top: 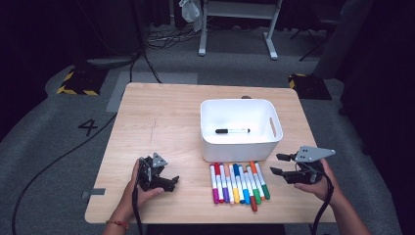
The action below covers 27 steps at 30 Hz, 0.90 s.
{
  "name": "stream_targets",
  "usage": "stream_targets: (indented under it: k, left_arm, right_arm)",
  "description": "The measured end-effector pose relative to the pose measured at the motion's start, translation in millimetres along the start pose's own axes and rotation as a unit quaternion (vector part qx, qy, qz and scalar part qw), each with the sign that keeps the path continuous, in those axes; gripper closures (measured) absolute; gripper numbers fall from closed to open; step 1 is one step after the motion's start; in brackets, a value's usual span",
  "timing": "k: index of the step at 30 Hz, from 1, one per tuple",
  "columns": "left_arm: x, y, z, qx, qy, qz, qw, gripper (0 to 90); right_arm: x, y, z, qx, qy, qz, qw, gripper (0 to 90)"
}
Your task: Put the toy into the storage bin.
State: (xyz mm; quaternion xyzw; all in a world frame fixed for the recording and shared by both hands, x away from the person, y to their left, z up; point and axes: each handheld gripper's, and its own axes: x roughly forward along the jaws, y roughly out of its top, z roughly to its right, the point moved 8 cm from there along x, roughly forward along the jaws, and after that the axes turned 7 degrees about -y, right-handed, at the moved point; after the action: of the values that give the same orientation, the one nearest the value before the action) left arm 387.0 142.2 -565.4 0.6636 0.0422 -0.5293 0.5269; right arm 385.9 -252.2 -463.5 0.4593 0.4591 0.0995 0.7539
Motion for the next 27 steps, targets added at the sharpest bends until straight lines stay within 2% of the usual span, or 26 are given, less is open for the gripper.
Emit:
stream_targets:
  k: [4,9,15,19,27]
  left_arm:
    - [0.0,0.0,0.0,0.0,0.0,0.0,1.0,0.0]
    - [0.0,0.0,0.0,0.0,0.0,0.0,1.0,0.0]
    - [0.1,0.1,0.2,-0.001,0.0,0.001,1.0,0.0]
    - [0.1,0.1,0.0,0.0,0.0,0.0,1.0,0.0]
    - [0.2,0.2,0.2,-0.001,0.0,0.001,1.0,0.0]
  right_arm:
    - [7.1,-23.1,-5.5,0.018,0.007,-0.015,0.9997,42.8]
    - [11.7,-37.9,-13.8,0.038,0.019,-0.017,0.9989,41.3]
    - [21.4,-50.1,-29.1,0.041,0.038,-0.031,0.998,40.0]
    - [31.0,-58.0,-36.2,0.032,0.046,-0.049,0.9972,40.8]
    - [34.9,-67.4,-27.0,0.036,0.027,-0.066,0.9968,46.0]
